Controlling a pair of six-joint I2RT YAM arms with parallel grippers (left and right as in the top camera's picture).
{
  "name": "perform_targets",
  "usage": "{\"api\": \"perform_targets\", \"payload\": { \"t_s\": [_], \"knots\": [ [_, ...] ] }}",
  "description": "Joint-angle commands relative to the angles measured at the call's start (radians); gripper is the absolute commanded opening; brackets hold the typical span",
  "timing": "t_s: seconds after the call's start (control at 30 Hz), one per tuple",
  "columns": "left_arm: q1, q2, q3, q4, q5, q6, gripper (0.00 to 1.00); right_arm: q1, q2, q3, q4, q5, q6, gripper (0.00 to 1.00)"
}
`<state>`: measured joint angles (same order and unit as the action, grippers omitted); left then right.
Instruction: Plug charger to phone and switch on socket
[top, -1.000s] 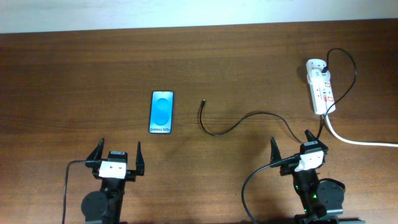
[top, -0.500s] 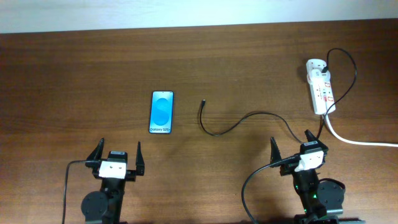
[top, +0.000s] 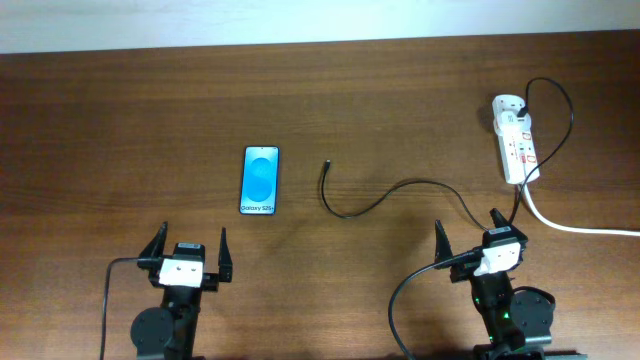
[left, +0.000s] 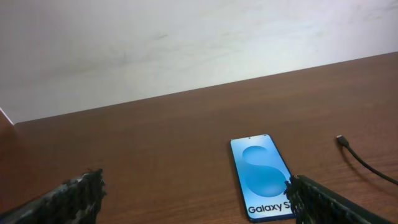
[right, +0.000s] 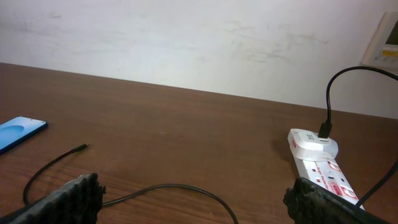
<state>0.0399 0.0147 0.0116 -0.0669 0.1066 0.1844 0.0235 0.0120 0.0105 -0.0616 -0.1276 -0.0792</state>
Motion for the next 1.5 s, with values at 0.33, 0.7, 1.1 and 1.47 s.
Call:
{"api": "perform_targets", "payload": {
  "t_s": [0.33,0.7,1.1,1.47],
  "knots": [
    [0.005,-0.008,-0.002,-0.006,-0.007,0.015,0.99,0.009,-0.008,-0.005,-0.006,0.006,0.009,0.98],
    [0.005,-0.008,-0.002,-0.001,-0.006,0.015,0.99,0.009,-0.008,-0.005,-0.006,0.005,0.009,0.98],
    [0.004,-0.008,-0.002,0.004,0.020,0.011,0.99,0.009,-0.008,-0.005,0.059,-0.015,0.010,0.98],
    [0.004,0.095,0.166,0.050,0.119,-0.068,0.99,0.009,0.046,0.188,0.038,-0.080,0.017,0.98]
  ]
}}
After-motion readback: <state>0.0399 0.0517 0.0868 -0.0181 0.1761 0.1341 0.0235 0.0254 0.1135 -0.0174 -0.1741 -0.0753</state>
